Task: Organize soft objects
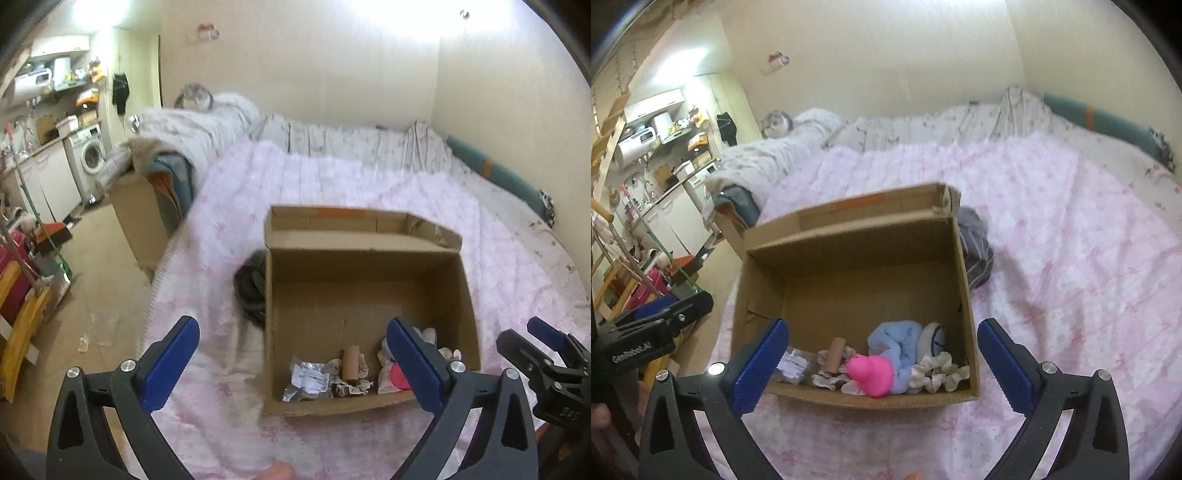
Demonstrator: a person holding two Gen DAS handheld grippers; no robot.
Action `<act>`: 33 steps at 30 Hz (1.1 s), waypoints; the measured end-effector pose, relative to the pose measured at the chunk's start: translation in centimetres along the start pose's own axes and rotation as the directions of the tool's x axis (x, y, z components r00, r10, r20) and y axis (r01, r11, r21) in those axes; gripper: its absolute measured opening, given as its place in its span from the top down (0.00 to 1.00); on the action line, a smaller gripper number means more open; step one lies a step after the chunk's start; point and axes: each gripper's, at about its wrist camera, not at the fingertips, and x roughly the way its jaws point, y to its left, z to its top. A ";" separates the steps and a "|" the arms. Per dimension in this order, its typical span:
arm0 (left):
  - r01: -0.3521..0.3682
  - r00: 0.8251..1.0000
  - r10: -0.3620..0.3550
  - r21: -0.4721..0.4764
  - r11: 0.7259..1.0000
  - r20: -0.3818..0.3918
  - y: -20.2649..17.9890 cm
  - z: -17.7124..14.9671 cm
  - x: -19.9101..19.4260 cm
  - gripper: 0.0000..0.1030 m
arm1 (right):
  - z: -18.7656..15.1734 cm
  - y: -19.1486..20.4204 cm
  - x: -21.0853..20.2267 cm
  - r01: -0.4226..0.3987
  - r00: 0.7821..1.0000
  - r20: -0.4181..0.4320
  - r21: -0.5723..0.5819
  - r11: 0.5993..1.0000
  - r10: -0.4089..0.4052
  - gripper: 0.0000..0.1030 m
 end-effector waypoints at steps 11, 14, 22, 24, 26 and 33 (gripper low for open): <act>0.031 0.996 -0.032 0.021 0.999 0.079 2.3 -4.8 -6.8 0.01 | -3.2 3.8 -6.1 -0.016 0.998 0.058 -0.098 0.995 0.022 0.00; 0.039 0.996 -0.040 0.024 0.999 0.076 2.5 -6.1 -7.3 0.01 | -4.4 4.5 -7.0 0.006 0.997 0.072 -0.143 0.990 0.005 0.00; -0.010 0.999 0.011 -0.029 1.000 0.038 3.4 -9.4 -6.0 0.01 | -7.3 3.1 -6.3 0.070 0.997 0.037 -0.127 0.989 -0.066 0.00; 0.000 1.000 0.001 -0.028 1.000 0.016 3.2 -9.5 -5.2 0.01 | -7.2 2.3 -5.7 0.069 0.997 0.024 -0.079 0.995 -0.067 0.00; 0.008 1.000 -0.008 -0.031 0.999 0.003 3.1 -9.5 -4.7 0.01 | -7.1 2.1 -5.2 0.090 0.996 0.025 -0.076 0.993 -0.088 0.00; 0.017 1.000 -0.017 -0.017 1.000 -0.008 2.7 -9.7 -4.0 0.01 | -7.5 3.0 -5.1 0.109 0.994 0.032 -0.119 0.987 -0.106 0.00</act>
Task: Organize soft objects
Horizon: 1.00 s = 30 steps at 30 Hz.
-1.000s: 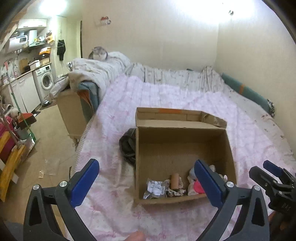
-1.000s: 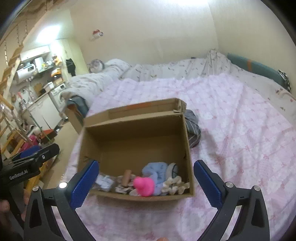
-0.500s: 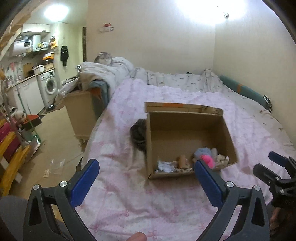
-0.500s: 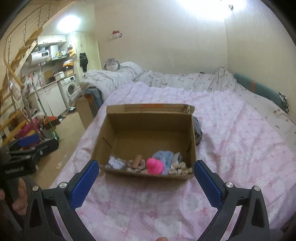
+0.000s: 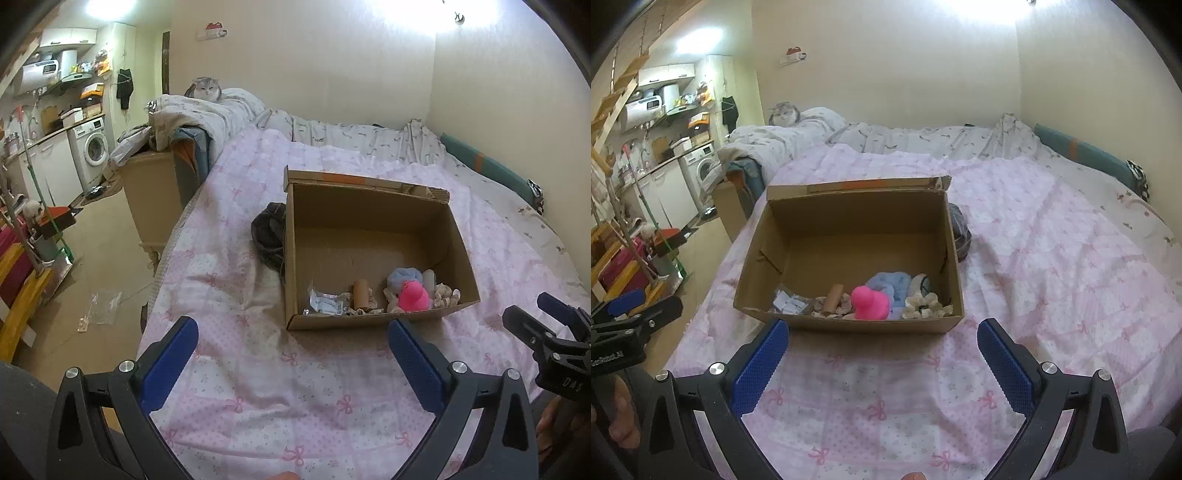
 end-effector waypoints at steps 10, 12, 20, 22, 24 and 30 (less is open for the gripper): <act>0.000 1.000 0.000 0.005 1.000 -0.002 -0.1 0.0 0.0 0.01 | -0.1 0.1 0.0 0.006 1.000 -0.002 0.002 1.000 -0.006 0.00; 0.001 1.000 -0.001 0.005 1.000 -0.003 -0.1 0.0 0.0 0.01 | -0.1 0.1 0.1 0.007 1.000 -0.004 0.001 1.000 -0.007 0.00; 0.007 1.000 -0.007 0.009 1.000 -0.001 -0.1 0.0 0.1 0.01 | -0.1 0.1 0.0 0.009 1.000 -0.004 -0.001 1.000 -0.009 0.00; 0.006 1.000 -0.006 0.009 1.000 -0.001 -0.1 0.0 0.1 0.01 | -0.1 0.1 0.0 0.009 1.000 -0.005 0.000 1.000 -0.009 0.00; 0.008 1.000 -0.008 0.007 1.000 -0.001 -0.1 -0.1 0.2 0.01 | -0.1 0.2 0.0 0.009 1.000 -0.006 0.000 1.000 -0.009 0.00; 0.009 1.000 -0.009 0.009 1.000 -0.001 -0.1 0.0 0.1 0.01 | -0.1 0.1 0.0 0.009 1.000 -0.005 -0.001 1.000 -0.009 0.00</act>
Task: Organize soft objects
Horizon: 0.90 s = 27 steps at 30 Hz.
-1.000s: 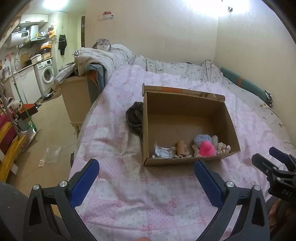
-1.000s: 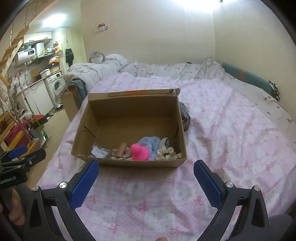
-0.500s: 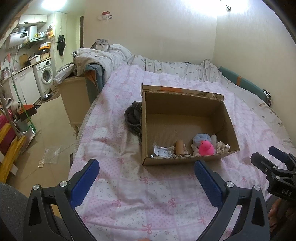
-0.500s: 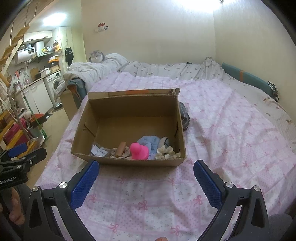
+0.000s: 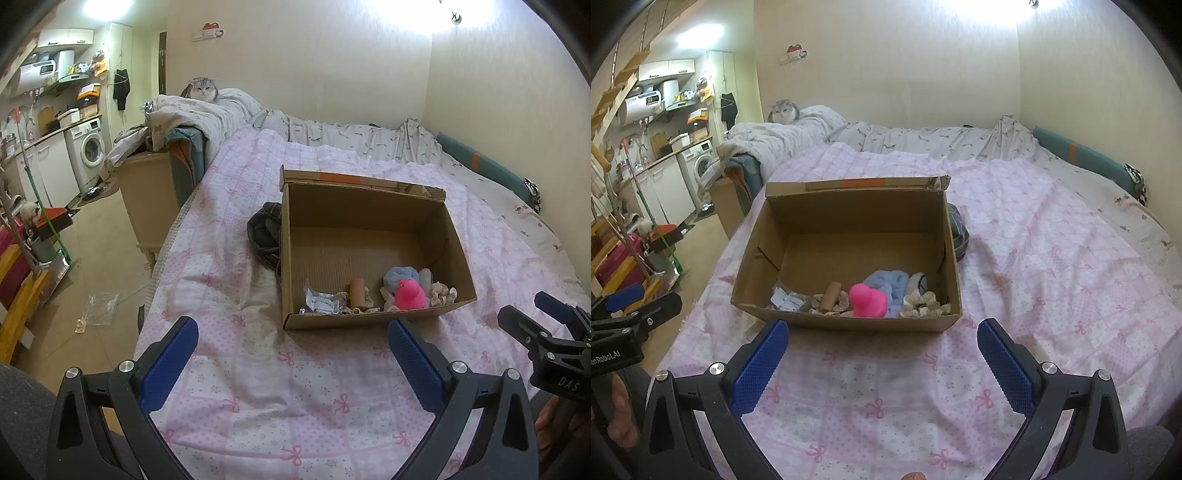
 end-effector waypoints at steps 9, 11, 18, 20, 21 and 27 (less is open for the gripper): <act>-0.001 1.000 0.001 -0.001 1.000 -0.001 0.0 0.0 0.0 0.01 | 0.0 -0.1 0.0 0.001 1.000 0.001 0.000 1.000 -0.001 0.00; -0.001 1.000 0.001 -0.001 1.000 0.000 0.0 0.0 0.0 0.01 | 0.0 -0.1 0.0 0.002 1.000 0.001 -0.001 1.000 -0.002 0.00; -0.001 1.000 0.001 -0.001 1.000 -0.001 0.0 0.0 0.0 0.01 | 0.1 -0.2 0.0 0.002 1.000 0.002 -0.001 1.000 -0.002 0.00; -0.001 1.000 0.001 -0.001 1.000 0.000 0.0 0.0 0.0 0.01 | 0.1 -0.2 0.0 0.001 1.000 0.001 -0.001 1.000 -0.001 0.00; -0.001 1.000 0.001 -0.002 1.000 -0.001 0.0 0.0 0.0 0.01 | 0.1 -0.2 0.0 0.002 1.000 0.002 -0.001 1.000 -0.002 0.00; 0.000 1.000 0.000 -0.002 1.000 -0.001 0.1 0.0 0.0 0.01 | 0.1 -0.2 0.0 0.002 1.000 0.002 -0.001 1.000 -0.002 0.00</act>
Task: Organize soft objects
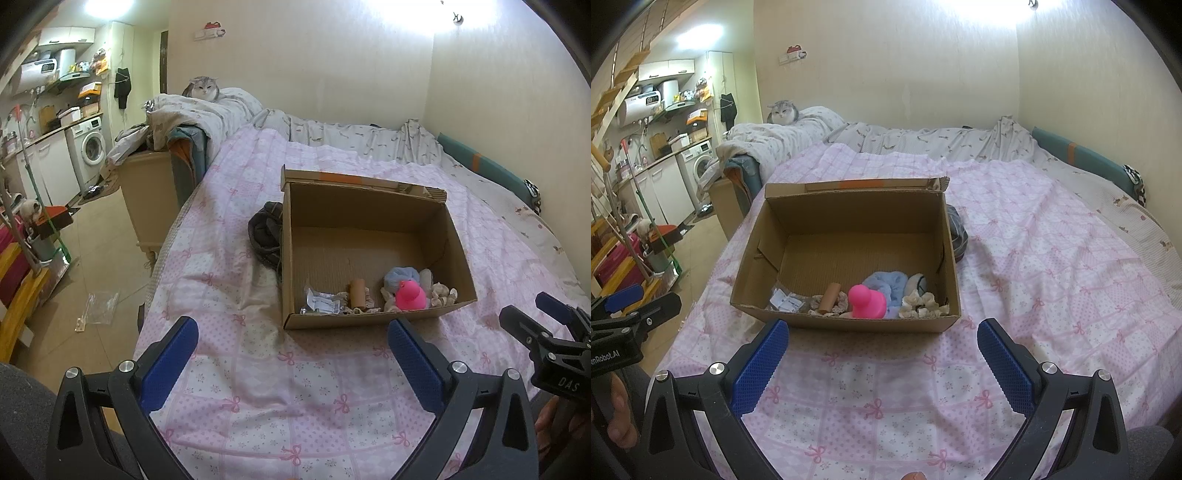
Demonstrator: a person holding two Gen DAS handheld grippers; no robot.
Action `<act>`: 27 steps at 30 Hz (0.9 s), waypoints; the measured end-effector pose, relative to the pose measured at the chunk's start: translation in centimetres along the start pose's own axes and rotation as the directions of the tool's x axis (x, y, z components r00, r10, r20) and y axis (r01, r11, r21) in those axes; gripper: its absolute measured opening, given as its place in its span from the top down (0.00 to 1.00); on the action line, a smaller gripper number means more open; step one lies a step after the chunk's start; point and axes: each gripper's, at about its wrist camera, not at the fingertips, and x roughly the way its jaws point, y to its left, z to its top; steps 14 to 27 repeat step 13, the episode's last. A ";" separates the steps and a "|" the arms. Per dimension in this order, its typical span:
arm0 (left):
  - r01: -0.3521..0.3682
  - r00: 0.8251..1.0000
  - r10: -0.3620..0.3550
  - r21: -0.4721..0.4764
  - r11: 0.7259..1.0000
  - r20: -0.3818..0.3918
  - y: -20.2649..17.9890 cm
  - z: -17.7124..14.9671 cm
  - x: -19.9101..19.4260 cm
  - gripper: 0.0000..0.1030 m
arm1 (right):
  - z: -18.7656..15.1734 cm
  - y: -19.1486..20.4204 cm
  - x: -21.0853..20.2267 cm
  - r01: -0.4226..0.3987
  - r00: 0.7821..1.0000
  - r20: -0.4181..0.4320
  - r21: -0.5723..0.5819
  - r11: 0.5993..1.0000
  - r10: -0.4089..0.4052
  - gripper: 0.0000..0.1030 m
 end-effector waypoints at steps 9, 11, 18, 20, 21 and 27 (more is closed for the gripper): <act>-0.001 1.000 0.001 0.003 1.000 -0.002 -0.1 0.0 0.0 0.01 | 0.0 0.1 0.0 0.001 1.000 0.000 -0.001 1.000 -0.001 0.00; 0.003 1.000 -0.003 -0.001 1.000 -0.002 0.0 0.0 0.0 0.01 | 0.0 0.0 -0.1 0.000 1.000 -0.001 -0.001 1.000 0.000 0.00; 0.001 1.000 -0.001 0.000 1.000 0.001 -0.1 -0.1 -0.1 0.01 | 0.0 0.1 -0.1 0.003 1.000 0.001 -0.003 1.000 -0.003 0.00; 0.001 1.000 -0.001 0.000 1.000 0.001 -0.1 -0.1 -0.1 0.01 | 0.0 0.1 -0.1 0.003 1.000 0.001 -0.003 1.000 -0.003 0.00; 0.001 1.000 -0.001 0.000 1.000 0.001 -0.1 -0.1 -0.1 0.01 | 0.0 0.1 -0.1 0.003 1.000 0.001 -0.003 1.000 -0.003 0.00; 0.001 1.000 -0.001 0.000 1.000 0.001 -0.1 -0.1 -0.1 0.01 | 0.0 0.1 -0.1 0.003 1.000 0.001 -0.003 1.000 -0.003 0.00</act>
